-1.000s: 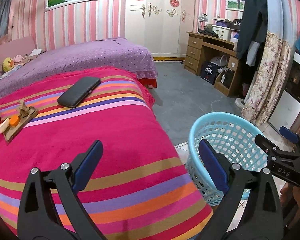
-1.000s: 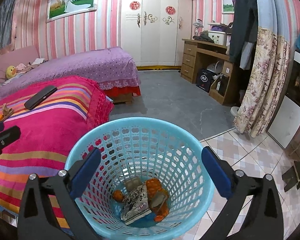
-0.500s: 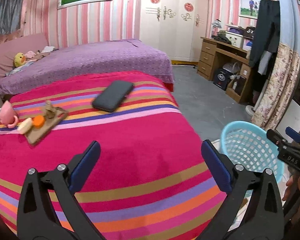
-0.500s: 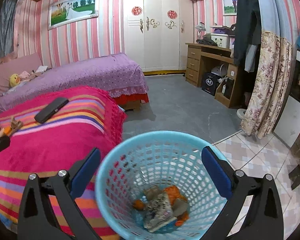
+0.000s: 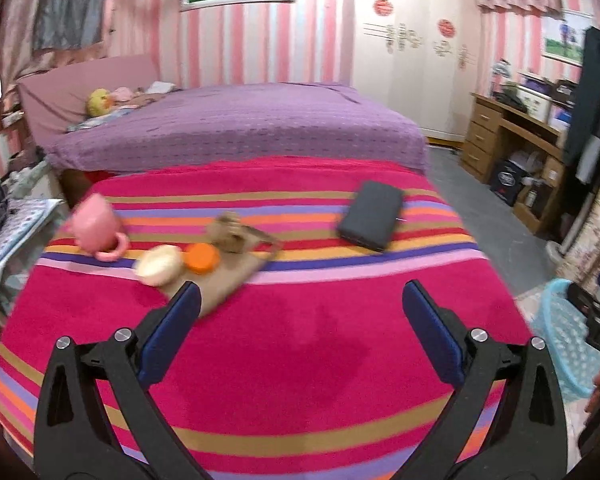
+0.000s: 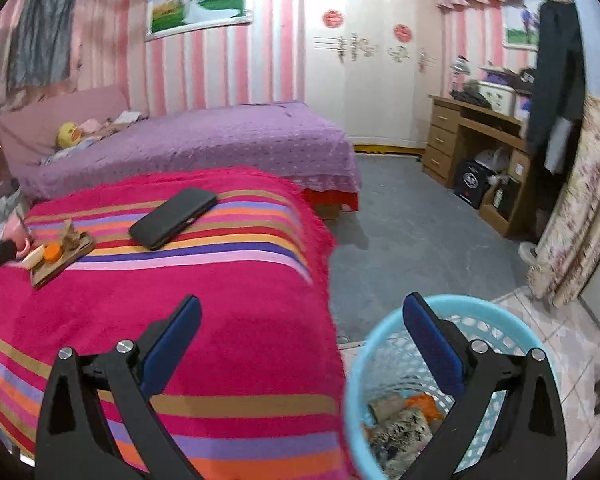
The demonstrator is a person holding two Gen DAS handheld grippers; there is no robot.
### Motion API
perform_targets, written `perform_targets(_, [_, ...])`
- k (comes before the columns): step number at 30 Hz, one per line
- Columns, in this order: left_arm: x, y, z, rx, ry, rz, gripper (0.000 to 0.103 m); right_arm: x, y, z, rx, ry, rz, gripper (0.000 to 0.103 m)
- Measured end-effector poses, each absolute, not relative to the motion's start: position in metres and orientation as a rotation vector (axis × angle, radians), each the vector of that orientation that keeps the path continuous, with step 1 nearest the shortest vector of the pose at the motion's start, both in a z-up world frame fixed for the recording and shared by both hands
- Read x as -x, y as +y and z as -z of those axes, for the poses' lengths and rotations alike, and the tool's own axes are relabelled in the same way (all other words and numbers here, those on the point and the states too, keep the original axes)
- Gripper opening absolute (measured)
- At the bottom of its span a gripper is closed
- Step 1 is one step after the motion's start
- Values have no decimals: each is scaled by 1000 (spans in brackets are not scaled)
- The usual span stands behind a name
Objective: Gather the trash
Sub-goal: 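Move both empty tools back over the items on the bed, then grasp the white round bowl by its rim with the left tool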
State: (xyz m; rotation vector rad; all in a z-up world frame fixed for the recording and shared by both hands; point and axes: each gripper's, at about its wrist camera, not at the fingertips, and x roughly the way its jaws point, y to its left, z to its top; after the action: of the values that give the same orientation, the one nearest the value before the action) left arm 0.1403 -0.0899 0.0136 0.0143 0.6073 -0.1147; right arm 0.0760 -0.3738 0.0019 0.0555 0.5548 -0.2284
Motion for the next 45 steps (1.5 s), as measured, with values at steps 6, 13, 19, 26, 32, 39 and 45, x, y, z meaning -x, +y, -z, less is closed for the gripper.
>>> perform_targets(6, [-175,-28,0,-4,635,12,97,-96,-335,2,-6,578,179,98])
perform_targets(13, [-204,21,32,62,742,1,97,-133,-300,14,0,600,133,98])
perform_targets(19, [-218,50,51,113,796,-47,97,-165,-274,23,-1,602,111,98])
perform_targets(26, [-239,66,65,194,845,-15,97,-193,-256,40,7,627,93,98])
perform_targets(32, [-269,66,73,241,860,13,97,-211,-247,49,27,666,76,98])
perform_targets(39, [-282,63,76,271,860,58,84,-225,-233,44,51,664,54,98])
perform_targets(45, [-282,55,75,242,866,106,61,-239,-199,37,90,659,-20,98])
